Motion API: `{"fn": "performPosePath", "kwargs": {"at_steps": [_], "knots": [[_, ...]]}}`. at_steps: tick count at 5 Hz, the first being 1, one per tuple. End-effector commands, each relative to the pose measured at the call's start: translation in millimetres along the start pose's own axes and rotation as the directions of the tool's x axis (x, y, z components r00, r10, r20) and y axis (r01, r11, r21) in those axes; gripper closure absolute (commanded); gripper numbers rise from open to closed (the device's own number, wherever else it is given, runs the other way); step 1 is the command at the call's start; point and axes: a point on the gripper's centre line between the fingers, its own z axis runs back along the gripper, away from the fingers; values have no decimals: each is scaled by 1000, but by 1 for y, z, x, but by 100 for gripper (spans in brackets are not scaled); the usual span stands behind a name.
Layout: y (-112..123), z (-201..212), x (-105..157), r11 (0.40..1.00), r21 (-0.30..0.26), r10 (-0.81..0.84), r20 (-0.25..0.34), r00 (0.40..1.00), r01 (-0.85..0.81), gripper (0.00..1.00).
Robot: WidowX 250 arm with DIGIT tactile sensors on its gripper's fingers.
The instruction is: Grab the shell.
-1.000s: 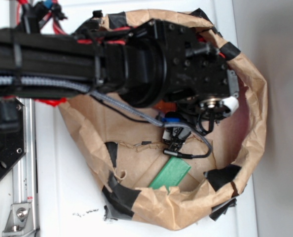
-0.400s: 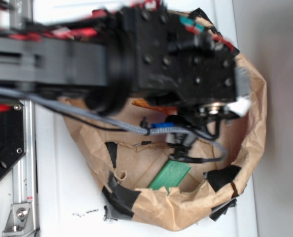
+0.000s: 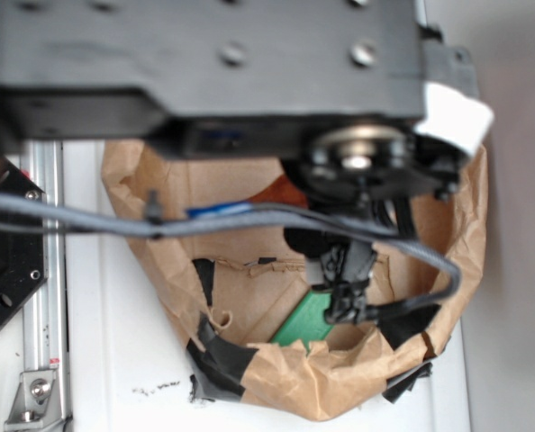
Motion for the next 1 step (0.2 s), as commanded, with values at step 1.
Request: {"fn": "performPosePath", "kwargs": {"at_steps": [1], "knots": [[0,10,4,1000,11,8,83,997,-9,100]]}}
